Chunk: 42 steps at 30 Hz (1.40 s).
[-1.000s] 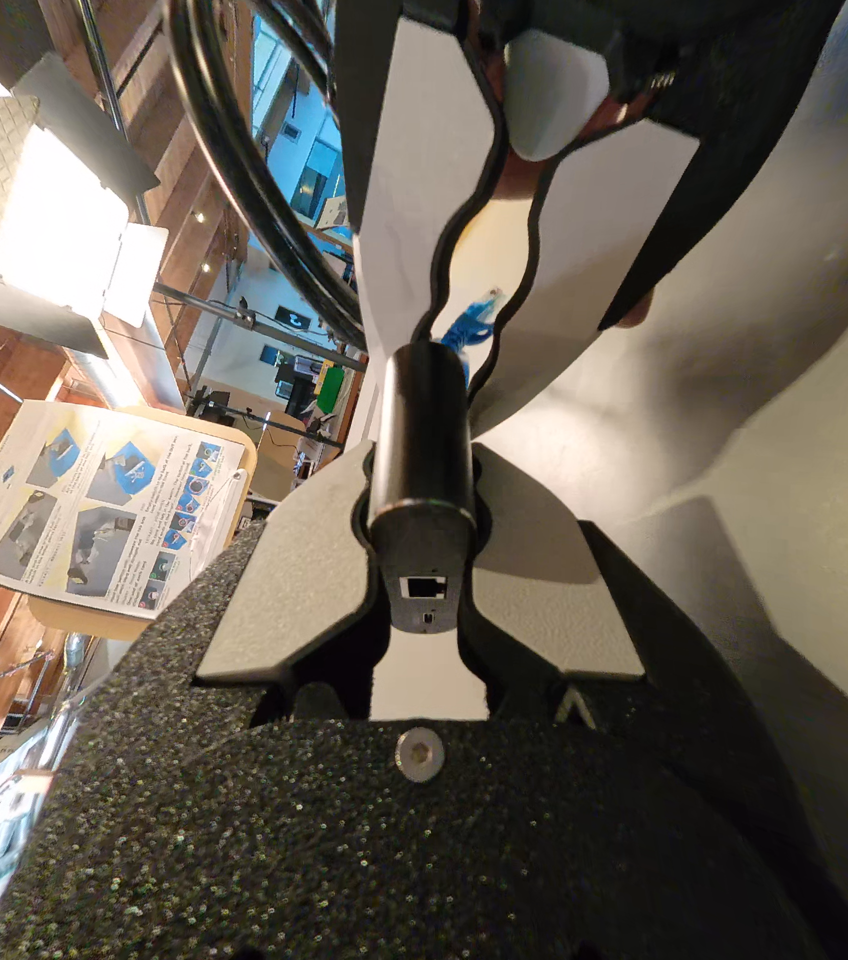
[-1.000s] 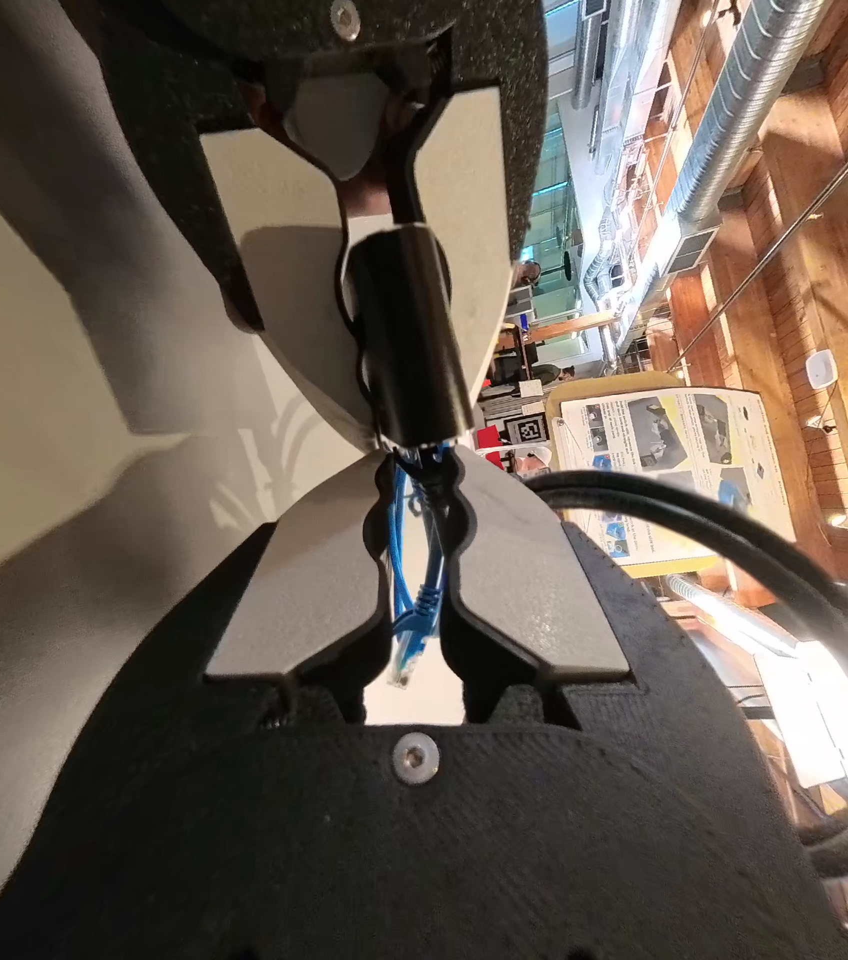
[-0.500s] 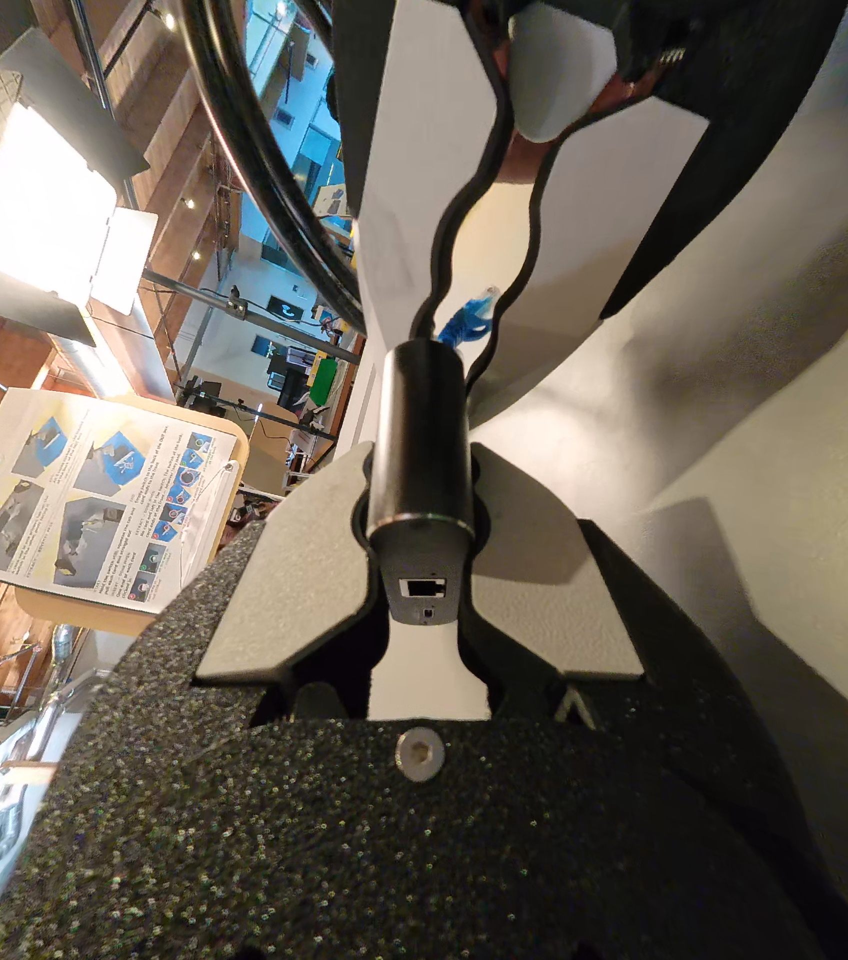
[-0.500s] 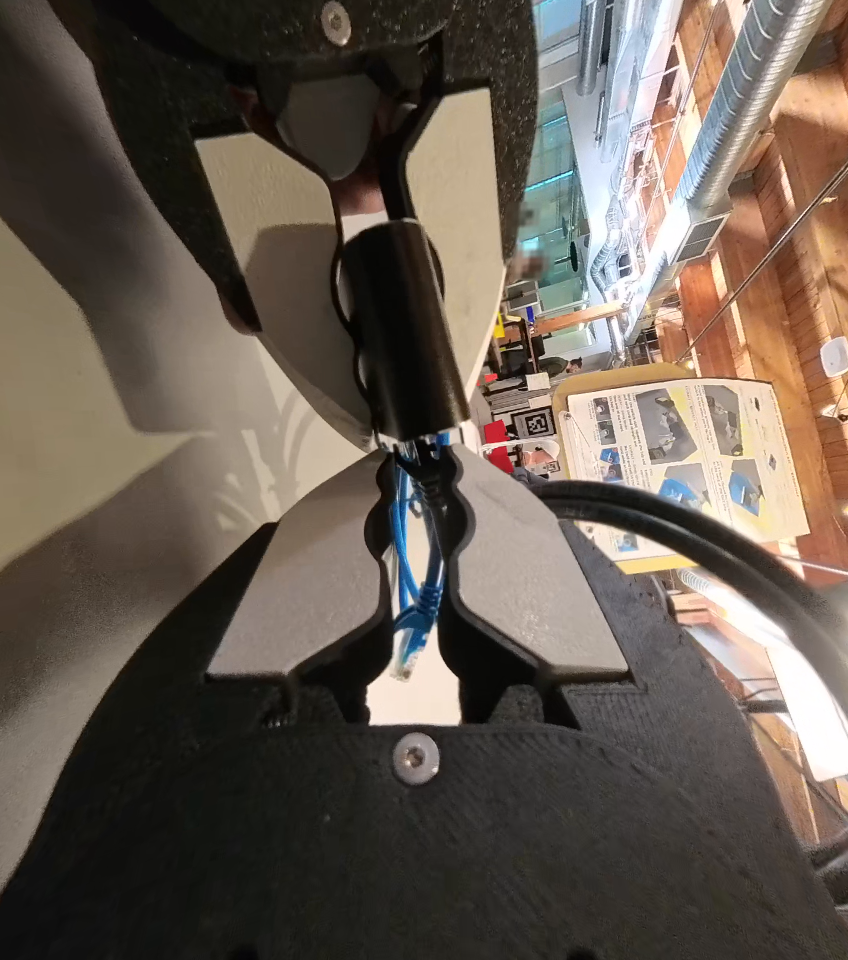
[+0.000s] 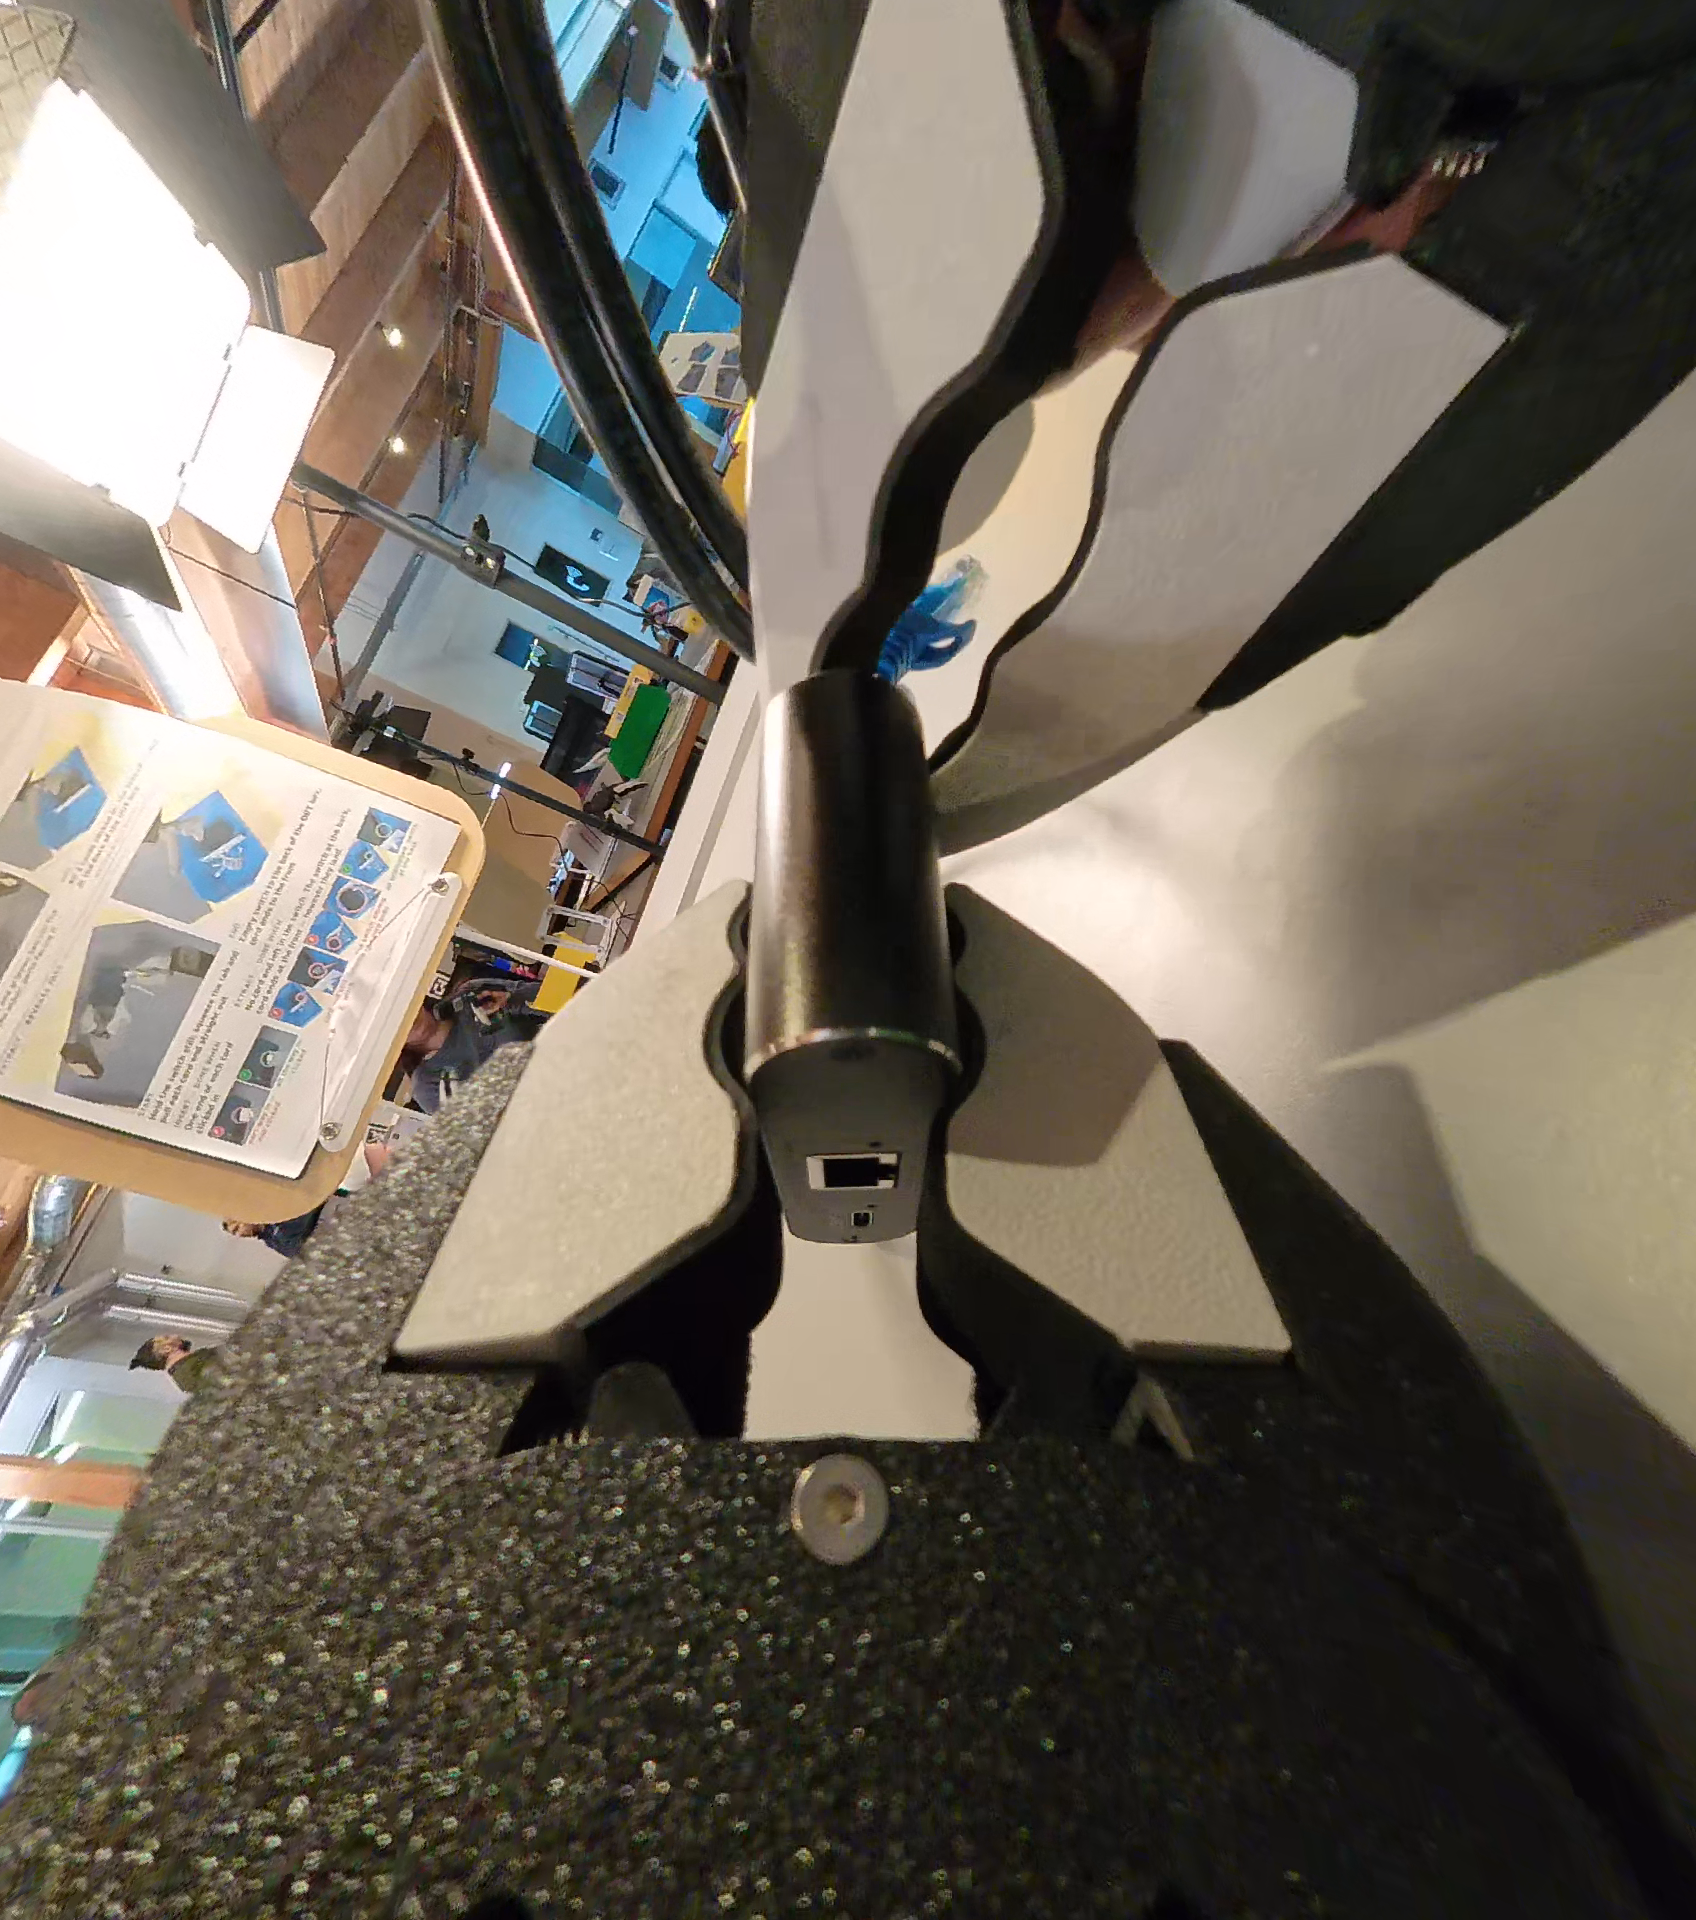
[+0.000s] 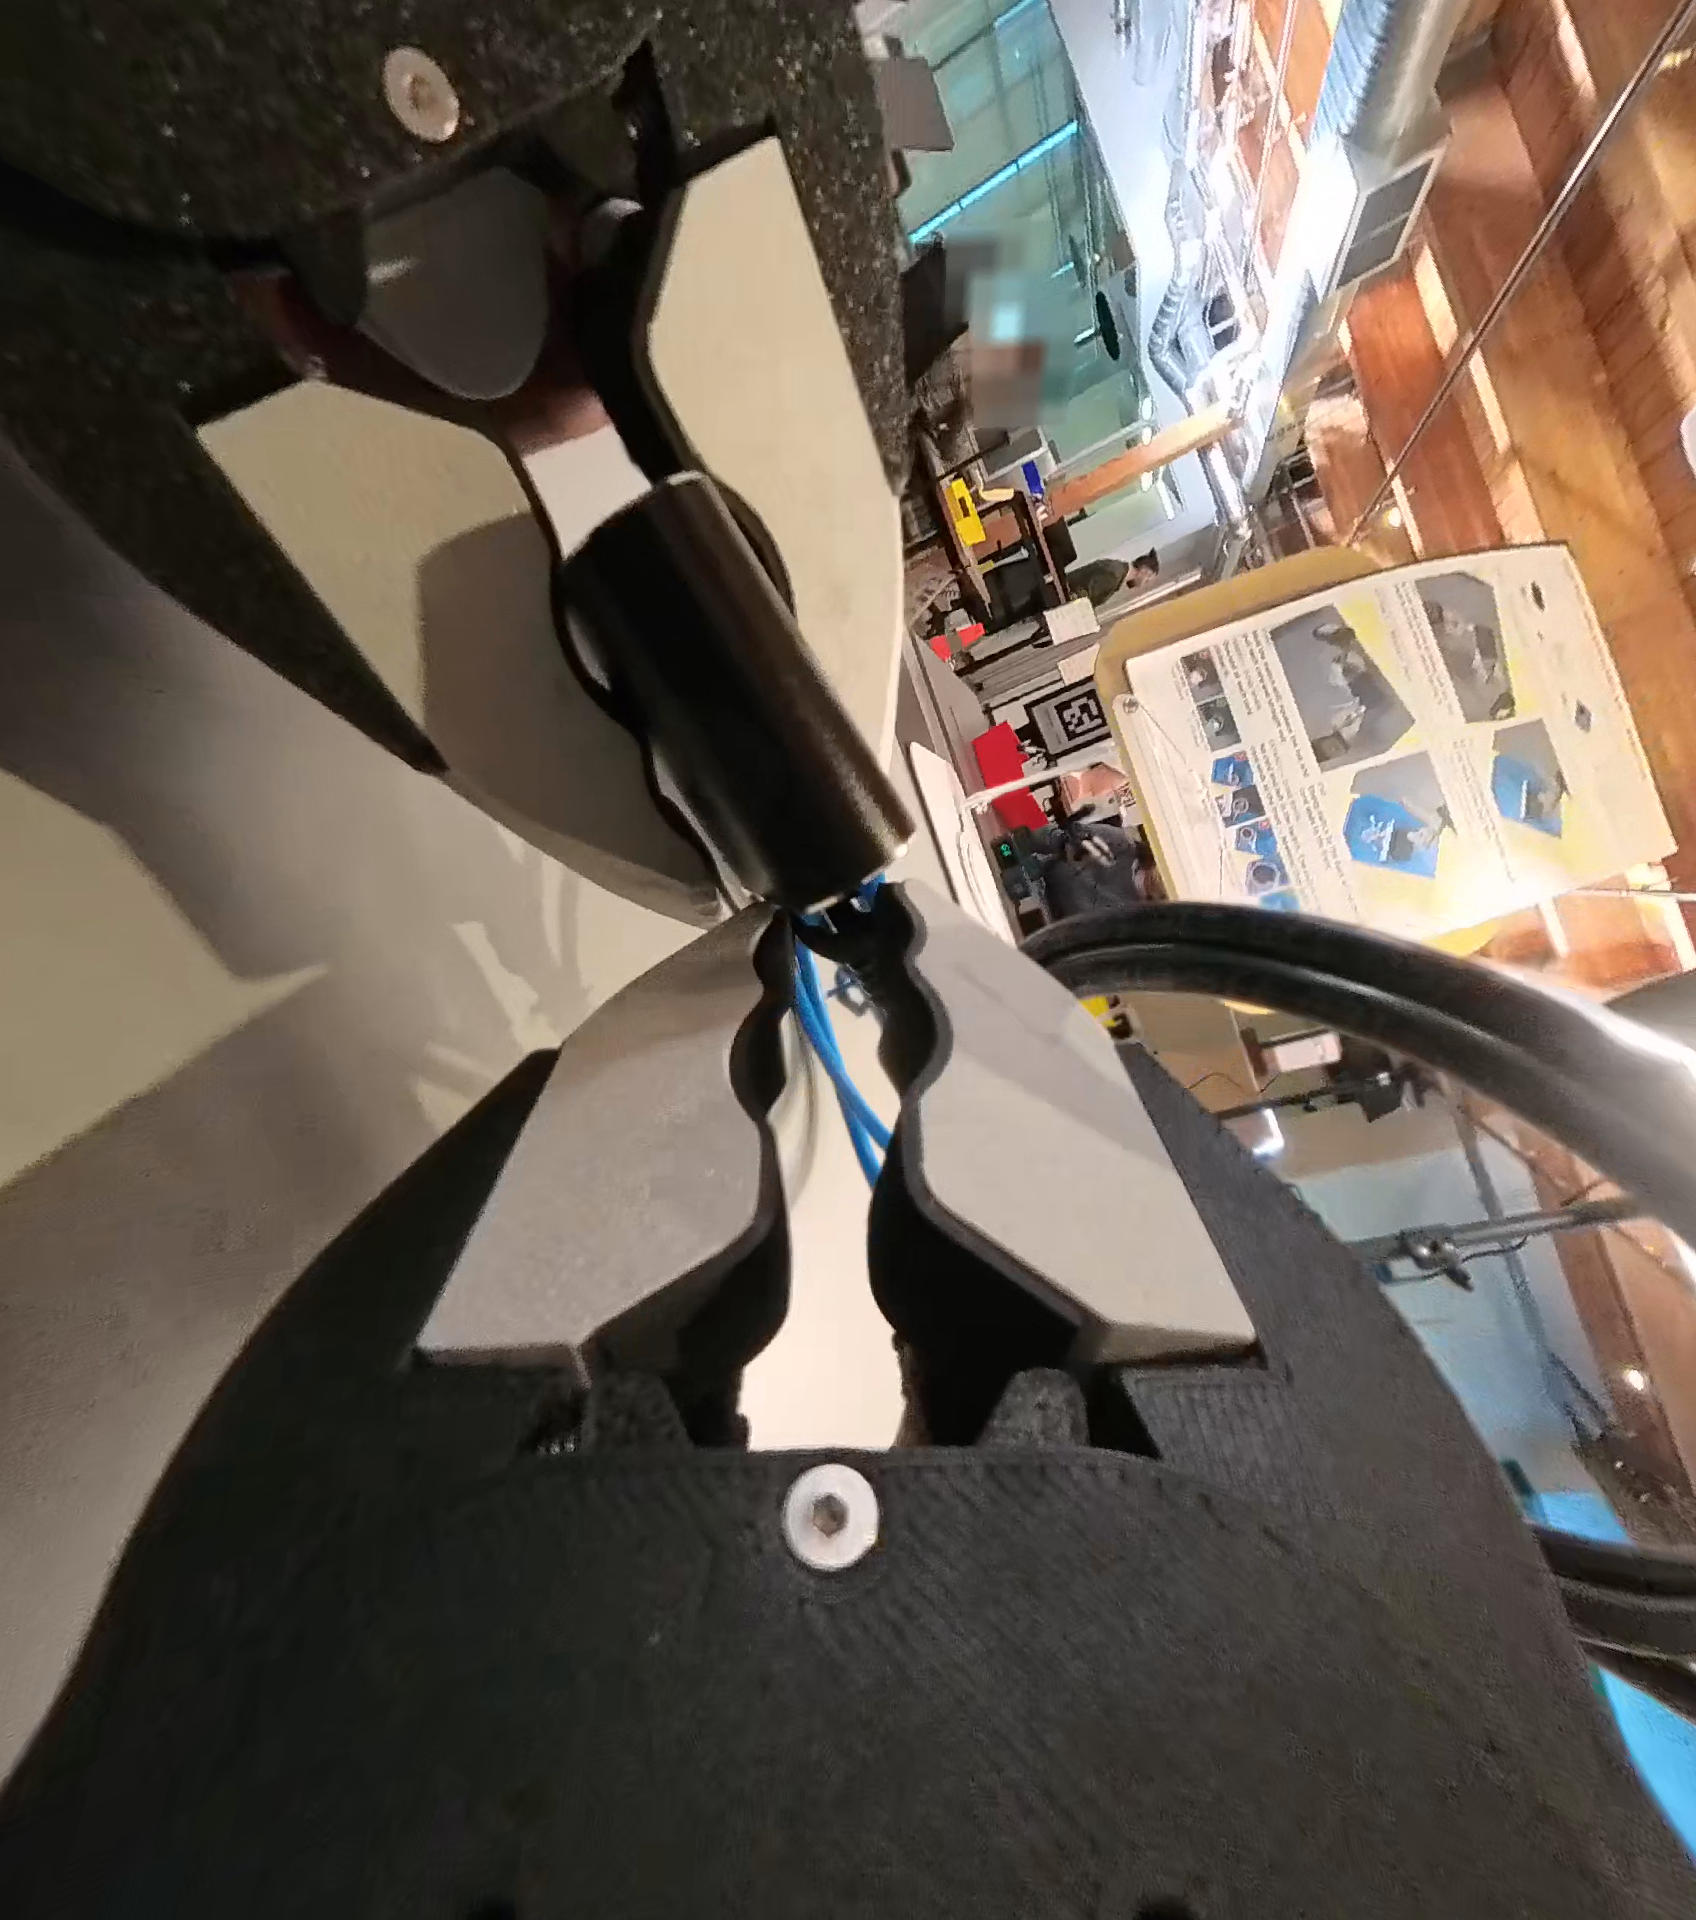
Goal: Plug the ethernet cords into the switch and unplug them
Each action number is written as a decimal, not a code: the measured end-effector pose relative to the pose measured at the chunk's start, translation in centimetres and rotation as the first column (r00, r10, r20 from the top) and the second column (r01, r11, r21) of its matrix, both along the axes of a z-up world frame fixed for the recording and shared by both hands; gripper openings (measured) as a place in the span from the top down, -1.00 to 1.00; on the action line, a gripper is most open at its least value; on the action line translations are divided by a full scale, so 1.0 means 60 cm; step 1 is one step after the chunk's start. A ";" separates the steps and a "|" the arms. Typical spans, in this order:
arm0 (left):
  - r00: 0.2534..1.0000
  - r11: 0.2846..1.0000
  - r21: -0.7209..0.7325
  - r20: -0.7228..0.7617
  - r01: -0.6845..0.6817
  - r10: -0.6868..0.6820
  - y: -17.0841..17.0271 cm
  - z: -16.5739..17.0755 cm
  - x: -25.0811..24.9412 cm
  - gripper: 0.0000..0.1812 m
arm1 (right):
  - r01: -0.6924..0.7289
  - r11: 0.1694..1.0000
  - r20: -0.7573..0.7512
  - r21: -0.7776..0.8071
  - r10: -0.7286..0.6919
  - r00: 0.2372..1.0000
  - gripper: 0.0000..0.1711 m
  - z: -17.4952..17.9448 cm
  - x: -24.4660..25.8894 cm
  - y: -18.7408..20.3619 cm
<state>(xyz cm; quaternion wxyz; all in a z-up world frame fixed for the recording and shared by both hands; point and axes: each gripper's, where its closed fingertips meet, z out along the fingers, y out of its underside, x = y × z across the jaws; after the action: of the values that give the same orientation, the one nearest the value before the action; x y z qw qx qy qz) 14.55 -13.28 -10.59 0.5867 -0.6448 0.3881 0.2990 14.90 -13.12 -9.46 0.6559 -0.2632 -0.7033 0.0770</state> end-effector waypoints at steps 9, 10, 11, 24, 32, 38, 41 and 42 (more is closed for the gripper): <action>1.000 1.000 0.002 0.013 -0.002 0.002 -0.002 0.003 -0.002 0.68 | 0.036 0.999 -0.029 -0.026 -0.036 0.999 0.82 0.003 -0.001 -0.001; 1.000 1.000 0.005 0.005 -0.006 0.006 -0.002 0.004 -0.002 0.67 | 0.036 0.999 -0.031 -0.027 -0.036 0.999 0.82 0.003 -0.001 0.000; 1.000 1.000 0.004 -0.001 -0.010 0.010 -0.002 0.004 -0.003 0.68 | 0.035 0.999 -0.026 -0.040 -0.036 0.999 0.82 0.002 -0.001 0.000; 0.998 1.000 -0.004 -0.056 -0.030 0.030 0.000 0.000 -0.001 0.68 | 0.028 0.994 -0.008 -0.106 -0.029 1.000 0.82 -0.004 0.004 0.004; 0.999 0.999 -0.029 -0.028 0.018 -0.019 -0.003 -0.005 0.010 0.67 | 0.023 0.992 0.003 -0.126 -0.023 1.000 0.81 -0.009 0.011 0.000; 0.995 0.996 -0.046 0.063 0.079 -0.076 -0.008 -0.004 0.020 0.68 | -0.020 0.998 -0.009 -0.066 0.020 1.000 0.82 -0.006 0.017 -0.008; 0.989 0.991 -0.038 0.083 0.128 -0.124 -0.014 -0.002 0.025 0.68 | -0.080 0.997 -0.016 -0.016 0.079 0.997 0.82 -0.006 0.019 -0.016; 0.987 0.989 -0.036 0.087 0.142 -0.138 -0.016 -0.001 0.028 0.69 | -0.096 0.995 -0.014 -0.031 0.096 0.995 0.82 -0.007 0.020 -0.019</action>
<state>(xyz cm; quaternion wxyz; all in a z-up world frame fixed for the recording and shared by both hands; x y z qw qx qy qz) 16.20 -14.25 -10.65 0.6084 -0.6402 0.4136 0.2215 16.08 -14.23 -9.90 0.6516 -0.2389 -0.7097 0.1213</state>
